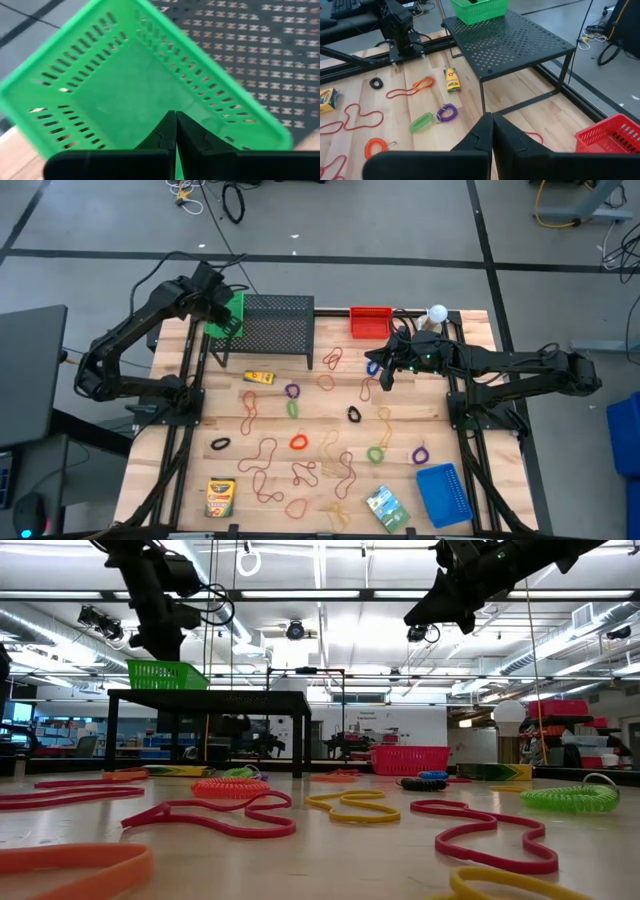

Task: Pick & Place Office Desk Supplies
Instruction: Put the green bin on the shelf, then put the red bin on the shelf

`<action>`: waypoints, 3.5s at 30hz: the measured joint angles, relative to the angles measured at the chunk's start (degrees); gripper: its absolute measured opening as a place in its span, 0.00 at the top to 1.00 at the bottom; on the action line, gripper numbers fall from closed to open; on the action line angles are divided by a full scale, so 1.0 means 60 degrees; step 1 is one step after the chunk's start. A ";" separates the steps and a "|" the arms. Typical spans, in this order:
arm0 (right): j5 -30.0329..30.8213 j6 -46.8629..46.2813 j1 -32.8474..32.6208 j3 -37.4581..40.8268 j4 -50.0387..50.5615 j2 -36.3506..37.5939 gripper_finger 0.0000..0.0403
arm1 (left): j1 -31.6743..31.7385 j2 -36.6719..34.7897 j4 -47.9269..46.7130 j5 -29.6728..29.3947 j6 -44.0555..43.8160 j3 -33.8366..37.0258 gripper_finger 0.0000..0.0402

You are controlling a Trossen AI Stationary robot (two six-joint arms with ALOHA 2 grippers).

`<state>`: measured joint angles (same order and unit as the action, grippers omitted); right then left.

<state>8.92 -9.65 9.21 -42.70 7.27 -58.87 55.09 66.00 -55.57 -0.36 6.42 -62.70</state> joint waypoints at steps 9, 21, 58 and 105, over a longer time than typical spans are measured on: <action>-0.0010 0.0007 0.0001 0.0000 0.0002 0.0000 0.98 | -0.0298 0.0004 0.0432 0.0222 -0.0145 0.0000 0.98; -0.0014 0.0011 0.0003 0.0000 -0.0001 0.0000 0.98 | -0.0618 0.0852 0.1481 -0.1810 -0.0832 0.0000 0.98; -0.0452 -0.2044 0.0227 -0.0087 0.2815 0.0007 0.99 | -0.4020 -0.4017 0.6212 0.0374 -0.2827 0.3536 0.98; -0.0591 0.5001 0.4401 -0.4867 0.4743 -0.7859 0.73 | -0.7566 -0.1645 1.1031 -0.1694 -0.3408 0.4058 0.98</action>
<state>5.37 20.36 35.62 -71.90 35.73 -106.03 9.69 56.12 10.62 -10.52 -14.04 -38.35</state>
